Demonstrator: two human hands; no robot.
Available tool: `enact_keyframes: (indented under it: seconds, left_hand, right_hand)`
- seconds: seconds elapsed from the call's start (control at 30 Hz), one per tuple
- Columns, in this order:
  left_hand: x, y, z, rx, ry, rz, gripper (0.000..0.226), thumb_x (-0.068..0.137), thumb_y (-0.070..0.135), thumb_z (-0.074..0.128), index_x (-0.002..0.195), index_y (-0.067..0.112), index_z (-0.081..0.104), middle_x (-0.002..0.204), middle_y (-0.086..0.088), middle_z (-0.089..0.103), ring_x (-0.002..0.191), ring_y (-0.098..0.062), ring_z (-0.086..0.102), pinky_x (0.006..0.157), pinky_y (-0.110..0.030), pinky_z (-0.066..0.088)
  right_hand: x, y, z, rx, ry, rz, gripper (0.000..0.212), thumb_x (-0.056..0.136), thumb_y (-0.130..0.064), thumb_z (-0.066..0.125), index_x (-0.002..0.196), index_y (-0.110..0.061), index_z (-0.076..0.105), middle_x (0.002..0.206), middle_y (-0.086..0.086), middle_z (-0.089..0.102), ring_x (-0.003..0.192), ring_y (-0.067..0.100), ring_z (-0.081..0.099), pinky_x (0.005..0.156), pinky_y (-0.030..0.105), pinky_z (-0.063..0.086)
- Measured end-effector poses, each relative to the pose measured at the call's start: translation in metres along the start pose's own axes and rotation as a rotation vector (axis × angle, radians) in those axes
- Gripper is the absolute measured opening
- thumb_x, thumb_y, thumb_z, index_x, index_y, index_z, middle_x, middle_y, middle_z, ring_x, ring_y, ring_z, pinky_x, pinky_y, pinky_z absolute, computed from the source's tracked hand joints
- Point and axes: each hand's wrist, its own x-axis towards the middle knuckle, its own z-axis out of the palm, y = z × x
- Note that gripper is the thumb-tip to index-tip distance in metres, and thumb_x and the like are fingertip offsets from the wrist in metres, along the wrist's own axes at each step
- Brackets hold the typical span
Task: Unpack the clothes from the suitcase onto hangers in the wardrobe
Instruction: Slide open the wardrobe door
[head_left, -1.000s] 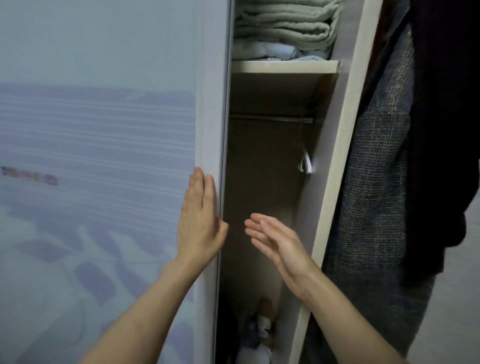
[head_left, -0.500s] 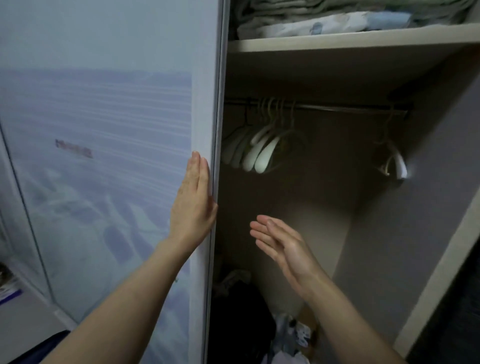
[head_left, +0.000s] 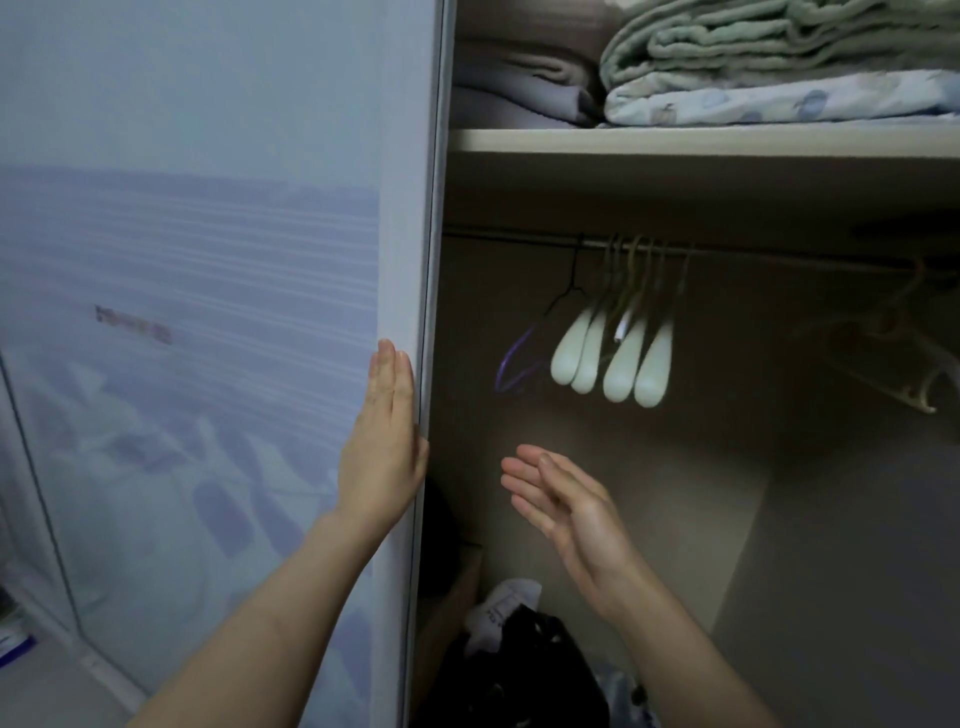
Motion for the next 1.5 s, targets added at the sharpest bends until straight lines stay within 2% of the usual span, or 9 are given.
enact_keyframes:
  seconds: [0.37,0.53,0.67,0.8,0.9,1.0,1.13,1.4,1.5]
  left_hand:
    - [0.025,-0.104,-0.02,0.012,0.018,-0.077,0.08,0.08,-0.012,0.046,0.146,0.003,0.003,0.15,-0.003,-0.009,0.14,-0.016,-0.005,0.109,-0.026,0.013]
    - [0.036,-0.139,-0.025,0.006,0.043,-0.145,0.079,0.079,-0.015,0.042,0.145,0.003,0.003,0.154,-0.008,-0.005,0.141,-0.015,-0.003,0.11,-0.026,0.013]
    - [0.044,-0.168,-0.029,-0.026,0.039,-0.205,0.08,0.077,-0.019,0.038,0.145,0.002,0.002,0.151,-0.004,-0.008,0.139,-0.011,-0.005,0.115,-0.026,0.006]
    - [0.052,-0.19,-0.038,-0.001,0.017,-0.29,0.076,0.083,-0.017,0.029,0.147,0.01,-0.002,0.155,0.0,-0.008,0.141,-0.007,-0.004,0.117,-0.028,0.005]
    - [0.056,-0.198,-0.057,0.054,-0.068,-0.355,0.077,0.085,-0.014,0.027,0.148,0.017,-0.006,0.155,0.008,-0.009,0.141,-0.006,0.005,0.114,-0.034,0.016]
    - [0.066,-0.211,-0.08,0.185,-0.24,-0.423,0.081,0.084,-0.011,0.028,0.147,0.02,-0.01,0.156,0.008,-0.011,0.142,-0.016,0.017,0.107,-0.039,0.029]
    - [0.076,-0.225,-0.102,0.331,-0.45,-0.42,0.078,0.086,-0.005,0.033,0.147,0.015,-0.012,0.156,0.001,-0.016,0.145,-0.018,0.001,0.115,-0.037,0.019]
    - [0.037,-0.192,-0.12,0.366,-0.438,-0.444,0.071,0.092,0.006,0.038,0.149,0.013,-0.004,0.157,-0.002,-0.009,0.145,-0.017,0.001,0.108,-0.032,0.028]
    - [0.023,-0.182,-0.131,0.358,-0.469,-0.457,0.064,0.094,0.008,0.038,0.149,0.011,0.004,0.158,-0.003,-0.002,0.145,-0.017,0.001,0.109,-0.032,0.027]
  right_hand:
    - [0.057,0.025,0.083,-0.009,-0.06,0.034,0.024,0.096,-0.02,0.042,0.112,-0.012,0.057,0.114,0.009,0.064,0.104,0.015,0.062,0.094,0.027,0.046]
    - [0.079,0.032,0.102,-0.026,-0.086,0.041,0.021,0.096,-0.022,0.04,0.104,-0.016,0.059,0.111,0.008,0.065,0.104,0.015,0.062,0.094,0.027,0.046]
    - [0.096,0.036,0.116,-0.038,-0.111,0.044,0.023,0.097,-0.024,0.039,0.105,-0.017,0.059,0.11,0.007,0.066,0.104,0.015,0.062,0.089,0.026,0.047]
    - [0.107,0.04,0.124,-0.025,-0.113,0.047,0.023,0.096,-0.023,0.039,0.103,-0.015,0.06,0.109,0.008,0.067,0.101,0.015,0.063,0.088,0.025,0.048]
    - [0.115,0.042,0.13,-0.024,-0.125,0.048,0.023,0.096,-0.024,0.04,0.104,-0.015,0.06,0.109,0.008,0.067,0.102,0.015,0.063,0.091,0.026,0.047]
    - [0.119,0.044,0.135,-0.022,-0.135,0.046,0.023,0.095,-0.024,0.041,0.104,-0.015,0.06,0.109,0.008,0.067,0.103,0.016,0.063,0.096,0.029,0.045]
    - [0.117,0.048,0.148,-0.015,-0.164,0.059,0.029,0.097,-0.024,0.039,0.115,-0.009,0.057,0.113,0.011,0.065,0.106,0.018,0.062,0.1,0.032,0.043]
    - [0.091,0.031,0.152,-0.06,-0.207,0.032,0.031,0.097,-0.028,0.039,0.119,-0.012,0.054,0.115,0.009,0.064,0.108,0.016,0.061,0.098,0.031,0.044]
    - [0.079,0.025,0.148,-0.066,-0.218,0.012,0.03,0.097,-0.028,0.039,0.118,-0.013,0.055,0.114,0.009,0.065,0.108,0.017,0.062,0.099,0.033,0.044]
